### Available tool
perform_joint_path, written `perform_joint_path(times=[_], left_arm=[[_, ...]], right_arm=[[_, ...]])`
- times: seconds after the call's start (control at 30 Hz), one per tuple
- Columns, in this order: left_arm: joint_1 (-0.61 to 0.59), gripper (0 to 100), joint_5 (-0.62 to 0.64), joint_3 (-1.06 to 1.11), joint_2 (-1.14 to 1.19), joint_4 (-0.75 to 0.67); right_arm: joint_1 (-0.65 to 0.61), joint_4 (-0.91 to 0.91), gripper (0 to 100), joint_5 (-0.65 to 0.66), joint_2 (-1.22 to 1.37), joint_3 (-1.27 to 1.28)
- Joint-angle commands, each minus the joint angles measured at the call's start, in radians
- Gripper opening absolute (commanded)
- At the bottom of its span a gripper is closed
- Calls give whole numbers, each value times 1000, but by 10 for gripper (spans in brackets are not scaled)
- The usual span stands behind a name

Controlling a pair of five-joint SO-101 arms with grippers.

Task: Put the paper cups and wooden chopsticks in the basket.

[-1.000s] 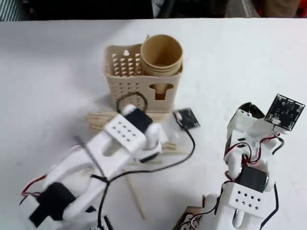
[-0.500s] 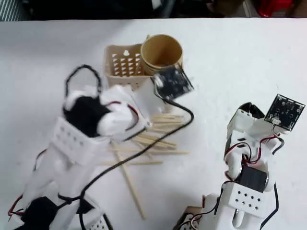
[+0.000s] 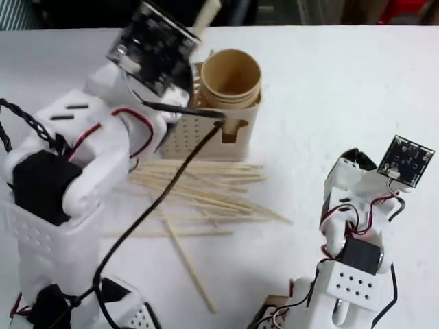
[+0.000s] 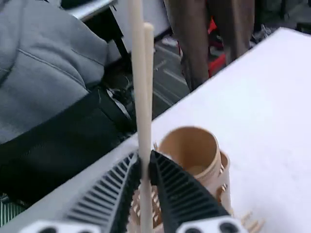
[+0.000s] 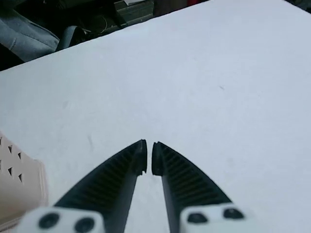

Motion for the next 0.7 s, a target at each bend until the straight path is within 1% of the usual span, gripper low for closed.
perform_joint_path(times=[0.0, 0.27, 0.4, 0.53, 0.67], left_arm=[[-30, 21, 81, 38, -28, -244], [-94, 21, 233, 299, -28, -637], [-114, 21, 262, 470, -33, -790], [-142, 21, 262, 620, -35, -876], [-160, 27, 262, 677, -36, -876]], right_arm=[[2, -56, 38, -6, -18, 6], [2, -73, 38, -6, -19, 18], [2, -73, 38, -6, -21, 18], [2, -73, 38, -6, -22, 18], [2, -73, 38, -6, -22, 18]])
